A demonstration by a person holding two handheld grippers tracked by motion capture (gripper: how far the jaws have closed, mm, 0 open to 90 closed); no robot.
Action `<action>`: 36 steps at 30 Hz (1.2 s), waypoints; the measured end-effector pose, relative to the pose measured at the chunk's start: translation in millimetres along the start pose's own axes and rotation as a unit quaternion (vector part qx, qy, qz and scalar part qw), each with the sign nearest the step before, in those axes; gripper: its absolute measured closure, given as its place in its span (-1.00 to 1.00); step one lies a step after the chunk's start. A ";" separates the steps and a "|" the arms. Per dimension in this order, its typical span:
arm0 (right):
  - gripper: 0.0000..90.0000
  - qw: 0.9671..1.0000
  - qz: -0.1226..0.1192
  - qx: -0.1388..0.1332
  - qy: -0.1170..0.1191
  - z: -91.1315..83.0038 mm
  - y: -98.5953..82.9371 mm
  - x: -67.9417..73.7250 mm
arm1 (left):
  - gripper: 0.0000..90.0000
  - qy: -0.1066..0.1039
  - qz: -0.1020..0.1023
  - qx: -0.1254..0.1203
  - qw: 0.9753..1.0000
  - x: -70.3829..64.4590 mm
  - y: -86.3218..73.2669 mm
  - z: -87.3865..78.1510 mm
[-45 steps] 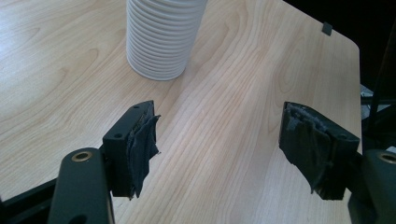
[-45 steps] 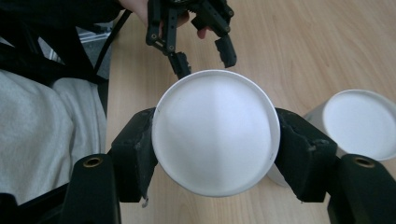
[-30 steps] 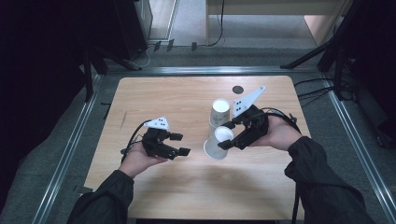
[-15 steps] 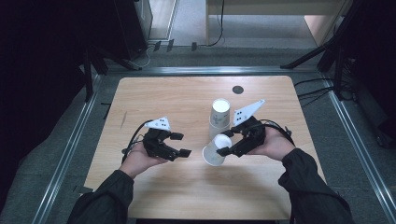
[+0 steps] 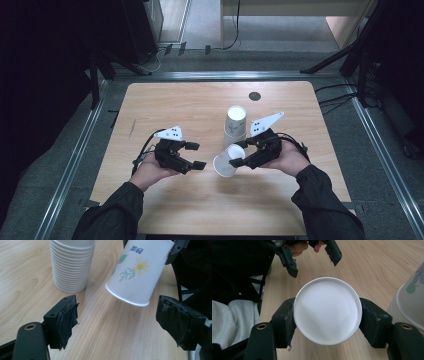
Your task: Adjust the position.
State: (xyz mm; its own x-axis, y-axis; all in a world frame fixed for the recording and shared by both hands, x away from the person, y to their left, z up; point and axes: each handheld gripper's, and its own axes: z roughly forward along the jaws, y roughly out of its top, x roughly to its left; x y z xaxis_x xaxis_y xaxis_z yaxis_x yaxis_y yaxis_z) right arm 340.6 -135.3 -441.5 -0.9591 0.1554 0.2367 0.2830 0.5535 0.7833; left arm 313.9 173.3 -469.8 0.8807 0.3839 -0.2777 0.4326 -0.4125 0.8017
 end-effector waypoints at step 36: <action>-0.21 0.998 0.015 -0.058 0.028 18.4 2.4 0.9 | -0.59 -0.048 0.030 -0.017 0.998 -7.3 3.1 30.2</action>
State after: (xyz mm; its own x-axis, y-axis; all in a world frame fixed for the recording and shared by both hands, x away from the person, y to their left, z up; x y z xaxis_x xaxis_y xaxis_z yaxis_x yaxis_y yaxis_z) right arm 340.2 -118.8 -450.0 -0.9488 0.1227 0.2911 0.3146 0.4505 0.8355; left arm 314.6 144.3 -481.2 0.9203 0.2768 -0.2766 0.3725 -0.4034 0.8358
